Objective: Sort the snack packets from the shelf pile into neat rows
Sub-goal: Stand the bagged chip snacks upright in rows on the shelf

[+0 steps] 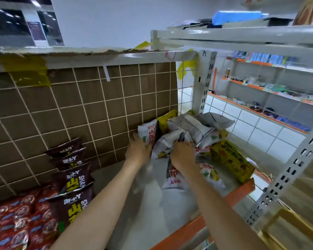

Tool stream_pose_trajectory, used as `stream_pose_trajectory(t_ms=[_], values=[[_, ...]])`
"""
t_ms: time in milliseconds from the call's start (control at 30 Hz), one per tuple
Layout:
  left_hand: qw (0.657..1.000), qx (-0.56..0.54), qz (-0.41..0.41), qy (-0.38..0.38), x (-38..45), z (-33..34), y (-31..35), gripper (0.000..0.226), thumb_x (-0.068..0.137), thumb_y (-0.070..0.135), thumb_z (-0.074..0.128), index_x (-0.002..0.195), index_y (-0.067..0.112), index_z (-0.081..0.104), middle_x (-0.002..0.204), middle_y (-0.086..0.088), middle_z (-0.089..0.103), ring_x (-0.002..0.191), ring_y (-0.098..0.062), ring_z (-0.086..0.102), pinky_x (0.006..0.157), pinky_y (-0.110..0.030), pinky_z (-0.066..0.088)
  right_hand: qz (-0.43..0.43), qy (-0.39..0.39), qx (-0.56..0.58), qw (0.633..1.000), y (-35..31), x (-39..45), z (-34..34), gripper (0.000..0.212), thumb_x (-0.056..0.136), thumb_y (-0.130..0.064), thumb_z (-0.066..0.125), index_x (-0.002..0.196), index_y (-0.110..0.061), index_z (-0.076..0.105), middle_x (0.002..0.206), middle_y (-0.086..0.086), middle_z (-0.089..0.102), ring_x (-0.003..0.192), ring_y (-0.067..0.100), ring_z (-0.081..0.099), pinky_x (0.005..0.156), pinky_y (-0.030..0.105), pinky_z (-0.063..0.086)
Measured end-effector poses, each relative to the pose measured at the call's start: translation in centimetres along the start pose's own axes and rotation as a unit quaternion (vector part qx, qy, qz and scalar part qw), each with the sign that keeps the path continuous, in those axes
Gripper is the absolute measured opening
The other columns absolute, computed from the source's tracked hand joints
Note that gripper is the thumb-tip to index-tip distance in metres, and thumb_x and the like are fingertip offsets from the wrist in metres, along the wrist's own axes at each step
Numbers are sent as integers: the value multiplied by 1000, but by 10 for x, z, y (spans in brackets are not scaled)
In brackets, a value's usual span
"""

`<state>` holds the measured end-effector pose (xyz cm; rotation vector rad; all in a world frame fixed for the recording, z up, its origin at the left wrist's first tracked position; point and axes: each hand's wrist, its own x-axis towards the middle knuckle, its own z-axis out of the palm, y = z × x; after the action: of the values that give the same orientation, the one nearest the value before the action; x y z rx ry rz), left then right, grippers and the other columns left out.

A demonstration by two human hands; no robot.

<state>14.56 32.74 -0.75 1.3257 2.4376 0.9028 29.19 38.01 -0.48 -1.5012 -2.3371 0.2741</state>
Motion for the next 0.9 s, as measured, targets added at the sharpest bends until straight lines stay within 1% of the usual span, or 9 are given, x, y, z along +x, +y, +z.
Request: stream_pose_trajectory(t_ms=[67, 133, 267, 367, 467, 533, 633, 767, 900], values=[[999, -29, -45, -2, 18, 2, 3, 60, 92, 36, 51, 137, 0, 36, 137, -19, 39, 123, -36, 42, 93, -38, 40, -17, 0, 67, 998, 3, 7, 6, 26, 95, -7, 37, 110, -4, 58, 114, 16, 60, 112, 33, 52, 89, 35, 40], [996, -62, -60, 5, 31, 2, 6, 54, 91, 33, 54, 133, 0, 42, 136, -18, 44, 121, -34, 45, 91, -34, 39, -57, -2, 122, 991, 9, 14, 9, 17, 97, -11, 40, 104, -6, 56, 111, 16, 59, 105, 32, 54, 75, 29, 36], [963, -246, -97, 58, 41, 11, 11, 51, 89, 33, 62, 127, 2, 50, 123, -9, 57, 108, -22, 56, 78, -25, 45, -156, -59, 182, 969, 13, 28, 9, 42, 95, -35, 43, 130, -13, 50, 132, 16, 46, 119, 33, 45, 91, 32, 38], [926, -349, -101, 99, 39, 13, 18, 27, 92, 18, 58, 113, 1, 57, 110, -12, 61, 103, -23, 58, 75, -20, 44, -184, -53, 249, 949, 7, 30, 12, 57, 82, -47, 38, 116, -5, 55, 116, 19, 50, 104, 34, 50, 75, 23, 31], [943, -302, -86, 112, 33, 7, 17, 11, 94, 21, 56, 90, 12, 59, 96, -6, 62, 92, -16, 56, 74, -22, 40, -158, -20, 317, 935, 3, 34, 16, 44, 84, -26, 59, 118, -1, 45, 117, 18, 46, 106, 30, 46, 84, 24, 33], [942, -301, -77, 130, 27, 1, 10, 18, 94, 16, 56, 76, 19, 56, 86, 2, 62, 86, -11, 54, 68, -17, 41, -163, -20, 393, 905, -1, 38, 15, 61, 77, -18, 70, 125, -5, 36, 123, 12, 43, 112, 22, 43, 98, 30, 36], [946, -285, -83, 133, 15, -15, -7, 14, 96, 18, 52, 84, 13, 57, 77, 9, 58, 77, -8, 54, 57, -4, 39, -172, -112, 404, 891, -8, 42, 14, 74, 78, -17, 75, 138, -11, 32, 132, 4, 47, 122, 17, 45, 103, 29, 36], [971, -196, -77, 117, 0, -41, -35, 26, 97, 30, 49, 91, 7, 60, 89, -4, 63, 87, -17, 59, 68, -24, 41, -170, -269, 361, 877, -22, 43, 15, 64, 83, -29, 71, 138, -17, 39, 128, -2, 53, 122, 19, 48, 98, 28, 38], [981, -124, -89, 123, -8, -73, -52, 11, 95, 23, 53, 97, 14, 48, 93, -3, 55, 85, -15, 51, 64, -28, 35, -185, -292, 348, 871, -43, 36, 17, 57, 82, -33, 71, 131, -20, 44, 120, -4, 58, 111, 14, 55, 91, 28, 44]])
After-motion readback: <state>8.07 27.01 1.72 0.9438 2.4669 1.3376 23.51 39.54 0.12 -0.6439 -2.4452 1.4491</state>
